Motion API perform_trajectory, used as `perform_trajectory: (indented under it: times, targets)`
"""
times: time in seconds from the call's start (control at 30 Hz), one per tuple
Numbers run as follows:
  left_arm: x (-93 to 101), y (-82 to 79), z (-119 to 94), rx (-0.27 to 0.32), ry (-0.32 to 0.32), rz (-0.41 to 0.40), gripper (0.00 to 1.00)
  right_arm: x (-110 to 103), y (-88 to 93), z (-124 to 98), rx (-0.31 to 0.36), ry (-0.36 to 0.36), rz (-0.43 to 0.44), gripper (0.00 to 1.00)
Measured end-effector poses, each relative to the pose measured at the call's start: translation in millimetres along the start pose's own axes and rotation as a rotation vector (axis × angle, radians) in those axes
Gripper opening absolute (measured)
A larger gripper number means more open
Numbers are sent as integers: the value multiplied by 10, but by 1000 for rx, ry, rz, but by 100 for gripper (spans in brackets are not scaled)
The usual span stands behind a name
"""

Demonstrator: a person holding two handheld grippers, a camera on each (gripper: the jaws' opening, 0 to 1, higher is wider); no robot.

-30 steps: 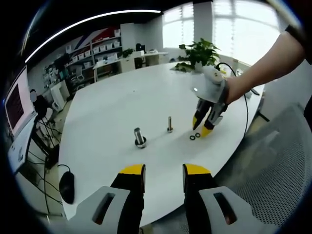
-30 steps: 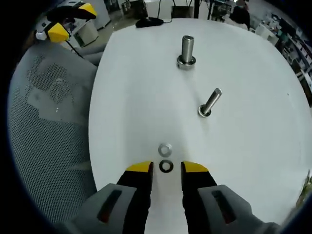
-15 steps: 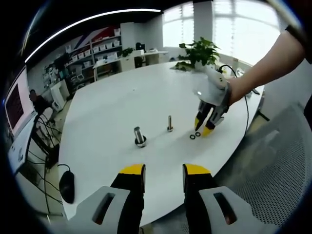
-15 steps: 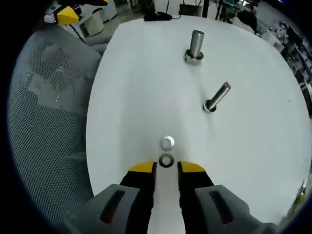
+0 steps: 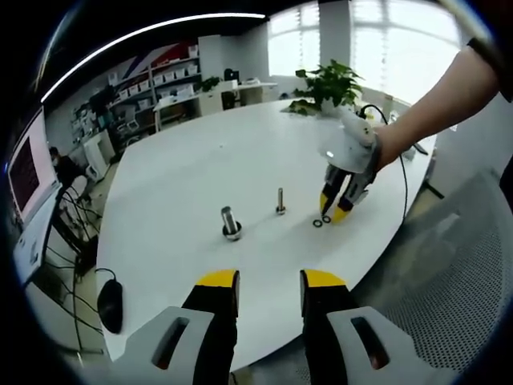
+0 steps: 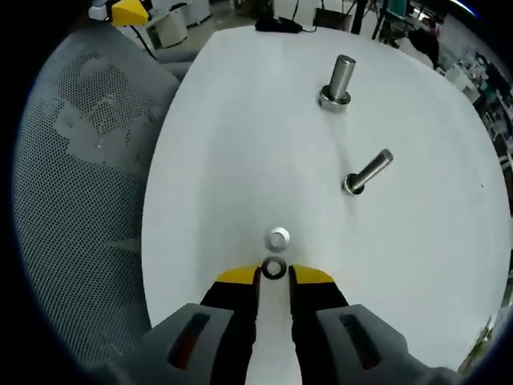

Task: Place the washer onto the threaded stud by aligning its center hole with the stud, sliding it down to the base, and recovering from edge contact or off-axis alignment until the washer reaches the visible bottom stop.

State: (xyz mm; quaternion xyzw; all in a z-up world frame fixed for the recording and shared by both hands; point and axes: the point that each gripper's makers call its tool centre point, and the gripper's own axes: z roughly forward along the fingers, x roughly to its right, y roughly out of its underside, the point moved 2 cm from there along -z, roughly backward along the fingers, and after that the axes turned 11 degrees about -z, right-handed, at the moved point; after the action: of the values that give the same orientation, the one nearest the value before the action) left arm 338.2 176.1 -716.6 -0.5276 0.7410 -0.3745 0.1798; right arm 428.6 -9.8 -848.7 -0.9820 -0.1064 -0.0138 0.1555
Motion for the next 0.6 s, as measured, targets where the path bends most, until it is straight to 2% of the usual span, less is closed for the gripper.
perform_trajectory:
  times: [0.2, 0.6]
  targets:
    - [3, 6, 5, -3, 3, -1, 28, 3, -11, 12, -21, -7, -20, 14]
    - [3, 15, 14, -10, 6, 0, 28, -27, -59, 38, -174, 6, -76, 14]
